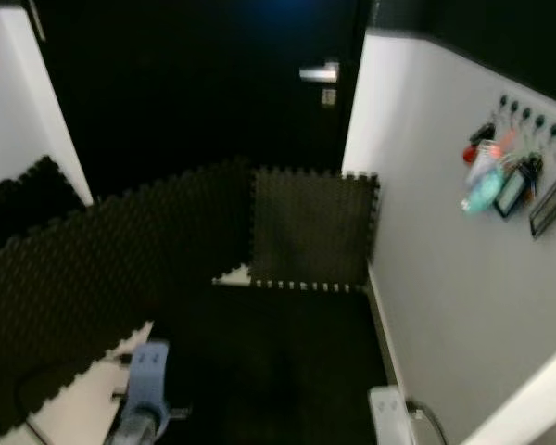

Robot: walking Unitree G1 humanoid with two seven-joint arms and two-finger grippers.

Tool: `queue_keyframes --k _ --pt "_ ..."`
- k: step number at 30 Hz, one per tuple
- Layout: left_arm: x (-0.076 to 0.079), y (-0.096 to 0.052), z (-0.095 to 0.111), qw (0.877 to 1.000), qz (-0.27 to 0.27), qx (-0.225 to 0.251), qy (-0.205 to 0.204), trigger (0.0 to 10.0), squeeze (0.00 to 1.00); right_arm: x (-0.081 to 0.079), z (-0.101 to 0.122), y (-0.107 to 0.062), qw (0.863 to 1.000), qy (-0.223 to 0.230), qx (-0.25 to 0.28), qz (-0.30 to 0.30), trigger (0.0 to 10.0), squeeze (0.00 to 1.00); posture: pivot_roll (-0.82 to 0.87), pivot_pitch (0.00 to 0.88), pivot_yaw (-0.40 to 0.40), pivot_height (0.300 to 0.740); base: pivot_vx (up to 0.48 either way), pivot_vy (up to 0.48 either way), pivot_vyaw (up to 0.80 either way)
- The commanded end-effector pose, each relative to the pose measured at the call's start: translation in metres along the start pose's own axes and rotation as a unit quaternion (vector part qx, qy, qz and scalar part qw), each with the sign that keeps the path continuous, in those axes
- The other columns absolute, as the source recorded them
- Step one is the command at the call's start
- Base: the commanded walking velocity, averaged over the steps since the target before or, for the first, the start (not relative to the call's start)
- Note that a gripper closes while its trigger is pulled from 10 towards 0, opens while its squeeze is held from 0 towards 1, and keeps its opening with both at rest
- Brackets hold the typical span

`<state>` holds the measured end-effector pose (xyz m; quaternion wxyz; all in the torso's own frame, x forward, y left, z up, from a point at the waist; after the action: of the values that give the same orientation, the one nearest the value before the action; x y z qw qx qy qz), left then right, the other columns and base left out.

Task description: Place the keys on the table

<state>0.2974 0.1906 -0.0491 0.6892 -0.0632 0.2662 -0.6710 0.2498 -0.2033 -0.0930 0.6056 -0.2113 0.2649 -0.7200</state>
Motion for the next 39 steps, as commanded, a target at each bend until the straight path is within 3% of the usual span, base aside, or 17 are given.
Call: queue_keyframes --k 1,25,39 --pt "-0.0043 -0.0028 -0.0094 1.0 0.002 -0.014 0.007 10.0 0.0 -0.012 -0.0046 -0.0009 1.0 0.001 -0.005 0.014 10.0 0.0 0.05 0.019 -0.036 0.74 0.311 0.0 0.0" --pt "-0.0013 -0.0036 -0.0092 1.0 0.002 -0.012 0.001 10.0 0.0 -0.0079 -0.0023 -0.0003 1.0 -0.013 -0.004 0.016 10.0 0.0 0.06 0.022 -0.058 0.74 0.311 0.0 0.0" --pt "0.0005 -0.0015 -0.0055 1.0 -0.005 -0.01 0.006 10.0 0.0 -0.0082 -0.0059 -0.0017 1.0 -0.001 -0.005 0.008 10.0 0.0 0.06 0.025 -0.031 0.74 0.311 0.0 0.0"
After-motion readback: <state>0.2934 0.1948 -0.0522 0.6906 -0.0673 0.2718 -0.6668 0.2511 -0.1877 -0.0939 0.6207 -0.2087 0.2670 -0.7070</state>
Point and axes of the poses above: a point about 5 cm out from each wrist's last joint towards the gripper, its own y axis pointing out of the wrist towards the gripper, its own z axis along the axis of the wrist's last joint, x = y × z, the point moved 5 cm from there along y, pointing out of the wrist towards the gripper, and after that the axes turned 13 degrees about y, right-handed, at the moved point
